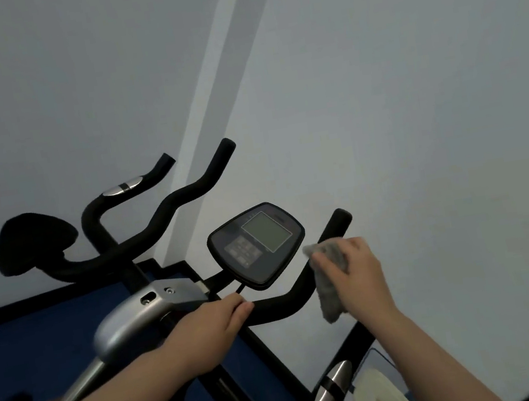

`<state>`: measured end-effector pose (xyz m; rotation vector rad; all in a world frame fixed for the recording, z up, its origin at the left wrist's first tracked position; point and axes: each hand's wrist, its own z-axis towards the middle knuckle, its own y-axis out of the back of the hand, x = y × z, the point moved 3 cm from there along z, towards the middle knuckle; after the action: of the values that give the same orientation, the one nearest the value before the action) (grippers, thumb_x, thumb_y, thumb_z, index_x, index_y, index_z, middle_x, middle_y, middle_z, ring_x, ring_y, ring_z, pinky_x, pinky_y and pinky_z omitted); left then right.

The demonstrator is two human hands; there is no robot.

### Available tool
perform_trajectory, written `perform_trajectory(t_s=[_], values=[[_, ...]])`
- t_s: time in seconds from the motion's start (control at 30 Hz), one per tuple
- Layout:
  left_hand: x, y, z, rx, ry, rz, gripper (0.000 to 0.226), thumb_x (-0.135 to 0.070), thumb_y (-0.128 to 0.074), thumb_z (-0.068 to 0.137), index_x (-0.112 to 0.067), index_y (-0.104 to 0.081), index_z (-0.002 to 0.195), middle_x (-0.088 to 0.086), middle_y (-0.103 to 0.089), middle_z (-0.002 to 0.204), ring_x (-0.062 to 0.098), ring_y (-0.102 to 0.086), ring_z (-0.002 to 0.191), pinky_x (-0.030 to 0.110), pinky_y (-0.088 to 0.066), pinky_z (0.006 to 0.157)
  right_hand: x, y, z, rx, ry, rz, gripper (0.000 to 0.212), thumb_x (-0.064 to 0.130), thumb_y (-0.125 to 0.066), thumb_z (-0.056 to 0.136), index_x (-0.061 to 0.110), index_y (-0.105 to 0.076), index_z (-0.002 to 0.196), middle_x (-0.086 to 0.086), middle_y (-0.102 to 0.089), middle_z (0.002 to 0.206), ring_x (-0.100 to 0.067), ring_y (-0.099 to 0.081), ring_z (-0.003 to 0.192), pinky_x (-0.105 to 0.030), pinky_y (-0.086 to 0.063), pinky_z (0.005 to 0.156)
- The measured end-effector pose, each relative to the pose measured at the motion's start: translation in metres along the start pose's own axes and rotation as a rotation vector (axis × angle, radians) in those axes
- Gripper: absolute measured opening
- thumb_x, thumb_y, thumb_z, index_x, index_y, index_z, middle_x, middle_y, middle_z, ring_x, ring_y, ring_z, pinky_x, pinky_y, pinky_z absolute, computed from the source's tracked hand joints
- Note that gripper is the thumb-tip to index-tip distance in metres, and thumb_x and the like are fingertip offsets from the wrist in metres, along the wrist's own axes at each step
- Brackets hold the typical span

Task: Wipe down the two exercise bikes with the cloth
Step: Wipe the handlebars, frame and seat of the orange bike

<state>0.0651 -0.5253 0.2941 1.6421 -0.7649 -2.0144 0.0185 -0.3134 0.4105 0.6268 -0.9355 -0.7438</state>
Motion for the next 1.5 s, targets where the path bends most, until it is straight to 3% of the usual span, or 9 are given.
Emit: perform_trajectory(t_s=[0.13,0.3,0.5,0.7,0.9,1.1,1.27,1.37,1.5], values=[[-0.001,0.001,-0.001,0.002,0.007,0.0,0.029,-0.051,-0.029,0.102,-0.035,-0.052,0.099,-0.01,-0.06,0.081,0.005,-0.057,0.076,0.034,-0.05,0.079,0.011,0.022,0.017,-0.227,0.006,0.016,0.006,0.041,-0.062,0.092,0.038,-0.058,0.095,0.011,-0.046,0.102,0.014,-0.049,0.085,-0.003,-0.033,0.069],[-0.002,0.001,-0.002,0.008,0.005,0.005,0.029,-0.05,-0.029,0.102,-0.033,-0.051,0.098,-0.008,-0.06,0.081,0.006,-0.058,0.075,0.032,-0.048,0.075,0.007,-0.019,-0.005,0.08,-0.042,-0.184,0.017,0.04,-0.066,0.089,0.027,-0.056,0.092,0.01,-0.043,0.098,0.006,-0.046,0.079,-0.017,-0.041,0.071],[-0.002,0.001,-0.001,0.016,0.016,-0.002,0.03,-0.05,-0.029,0.102,-0.031,-0.052,0.1,-0.007,-0.062,0.088,0.01,-0.059,0.081,0.035,-0.049,0.08,0.029,0.021,0.024,-0.224,0.058,-0.066,0.014,0.035,-0.066,0.089,0.034,-0.053,0.094,0.013,-0.038,0.099,0.012,-0.05,0.078,-0.007,-0.035,0.066],[-0.003,0.001,-0.002,0.023,0.002,0.013,0.03,-0.049,-0.028,0.102,-0.03,-0.051,0.098,-0.005,-0.061,0.083,0.012,-0.059,0.078,0.036,-0.049,0.078,0.007,-0.026,-0.005,0.082,-0.073,-0.175,0.02,0.045,-0.063,0.09,0.027,-0.056,0.093,0.006,-0.041,0.105,-0.005,-0.051,0.08,-0.024,-0.038,0.075],[-0.002,0.0,-0.002,0.018,0.003,0.006,0.03,-0.049,-0.028,0.102,-0.031,-0.051,0.099,-0.006,-0.06,0.081,0.009,-0.058,0.077,0.035,-0.048,0.077,0.028,0.015,0.033,-0.256,0.033,-0.121,0.015,0.037,-0.067,0.089,0.03,-0.054,0.091,0.007,-0.039,0.101,-0.011,-0.051,0.078,-0.025,-0.039,0.074],[-0.004,0.001,-0.002,0.02,0.0,-0.002,0.028,-0.048,-0.029,0.103,-0.031,-0.051,0.098,-0.006,-0.06,0.083,0.011,-0.058,0.077,0.035,-0.049,0.077,0.005,-0.031,0.002,0.093,-0.074,-0.134,0.028,0.046,-0.067,0.087,0.02,-0.057,0.081,0.01,-0.04,0.095,-0.004,-0.051,0.074,-0.013,-0.034,0.06],[-0.006,0.004,-0.005,0.006,0.021,-0.005,0.032,-0.049,-0.031,0.102,-0.028,-0.056,0.105,-0.006,-0.061,0.084,0.012,-0.059,0.081,0.036,-0.049,0.08,0.018,0.003,0.022,-0.09,0.03,-0.184,0.02,0.042,-0.066,0.088,0.023,-0.059,0.092,0.009,-0.043,0.097,0.001,-0.048,0.073,-0.022,-0.038,0.062],[-0.008,0.005,-0.006,-0.007,0.014,-0.006,0.031,-0.047,-0.032,0.103,-0.029,-0.057,0.106,-0.007,-0.06,0.083,0.013,-0.059,0.081,0.034,-0.048,0.078,0.014,-0.026,-0.015,-0.032,-0.001,-0.208,0.021,0.043,-0.06,0.093,0.023,-0.059,0.099,0.008,-0.04,0.105,-0.011,-0.055,0.072,-0.028,-0.047,0.066],[-0.008,0.004,-0.005,-0.027,0.026,-0.006,0.033,-0.048,-0.032,0.102,-0.029,-0.058,0.107,-0.005,-0.063,0.089,0.015,-0.061,0.084,0.036,-0.05,0.082,0.01,-0.048,-0.034,0.029,-0.048,-0.019,0.009,0.04,-0.06,0.093,0.033,-0.056,0.096,0.019,-0.038,0.101,0.003,-0.053,0.076,-0.012,-0.04,0.065]])
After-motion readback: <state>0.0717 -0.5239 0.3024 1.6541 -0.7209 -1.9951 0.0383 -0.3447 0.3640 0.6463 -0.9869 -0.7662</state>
